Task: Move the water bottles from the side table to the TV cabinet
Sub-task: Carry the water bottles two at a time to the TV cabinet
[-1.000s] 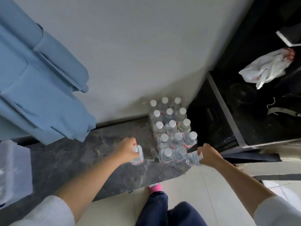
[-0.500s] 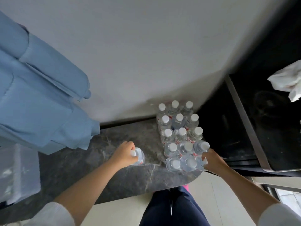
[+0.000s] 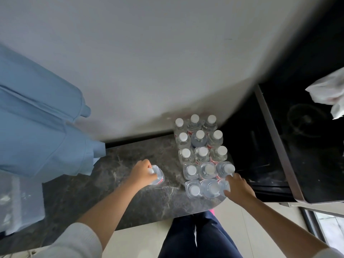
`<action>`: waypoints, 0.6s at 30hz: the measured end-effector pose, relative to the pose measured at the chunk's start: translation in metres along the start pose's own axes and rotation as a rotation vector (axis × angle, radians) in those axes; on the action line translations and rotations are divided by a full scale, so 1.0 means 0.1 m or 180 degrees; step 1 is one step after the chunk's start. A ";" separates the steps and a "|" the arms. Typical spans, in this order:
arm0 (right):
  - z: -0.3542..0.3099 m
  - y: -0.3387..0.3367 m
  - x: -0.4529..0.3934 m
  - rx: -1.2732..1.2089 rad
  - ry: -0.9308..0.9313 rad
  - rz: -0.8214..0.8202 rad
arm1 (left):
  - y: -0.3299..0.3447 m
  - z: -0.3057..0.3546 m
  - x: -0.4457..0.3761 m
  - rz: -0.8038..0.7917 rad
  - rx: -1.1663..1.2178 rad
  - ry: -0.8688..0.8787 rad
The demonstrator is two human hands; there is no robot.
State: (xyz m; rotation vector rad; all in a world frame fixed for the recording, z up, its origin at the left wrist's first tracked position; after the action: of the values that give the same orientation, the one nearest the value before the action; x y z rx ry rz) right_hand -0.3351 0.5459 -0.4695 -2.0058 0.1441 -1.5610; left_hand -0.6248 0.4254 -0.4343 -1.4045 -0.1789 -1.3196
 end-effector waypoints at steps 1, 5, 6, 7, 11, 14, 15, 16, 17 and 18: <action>-0.04 -0.03 0.01 0.0150 0.0004 0.0008 | 0.00 0.02 -0.02 0.0004 0.0005 -0.0065; -0.27 -0.26 0.01 0.0385 -0.0329 0.0298 | 0.00 0.05 -0.16 0.0011 0.0279 -0.0207; -0.36 -0.32 -0.01 0.0422 -0.0497 0.0356 | -0.01 0.06 -0.21 0.0026 0.0346 -0.0214; -0.44 -0.39 -0.04 0.0470 -0.0674 0.0423 | -0.03 0.08 -0.24 0.0043 0.0391 -0.0220; -0.72 -0.79 -0.19 0.0547 -0.1015 0.0762 | -0.14 0.28 -0.43 0.0074 0.0356 -0.0146; -0.84 -1.03 -0.39 0.0762 -0.0900 0.0841 | -0.26 0.42 -0.60 0.0130 0.0272 -0.0095; -0.86 -1.08 -0.47 0.0775 -0.0841 0.0772 | -0.31 0.47 -0.65 0.0149 0.0248 -0.0085; -0.88 -1.12 -0.54 0.0756 -0.0805 0.0714 | -0.35 0.51 -0.70 0.0166 0.0209 -0.0062; -0.90 -1.16 -0.61 0.0740 -0.0788 0.0676 | -0.39 0.55 -0.75 0.0162 0.0175 -0.0051; -0.92 -1.19 -0.66 0.0723 -0.0787 0.0663 | -0.42 0.58 -0.82 0.0161 0.0133 -0.0026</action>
State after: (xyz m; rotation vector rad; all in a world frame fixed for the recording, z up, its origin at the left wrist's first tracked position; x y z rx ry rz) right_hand -0.4709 0.6373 -0.4525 -1.9169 0.0715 -1.1375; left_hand -0.6508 0.5286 -0.4559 -1.3709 -0.1744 -1.2620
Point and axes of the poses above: each hand's wrist, its own x-axis away from the middle knuckle, its own y-axis out of the palm, z = x × y, the point moved 10 cm from there along -x, towards the middle knuckle, and after that the axes turned 14 degrees about -z, right-handed, at the moved point
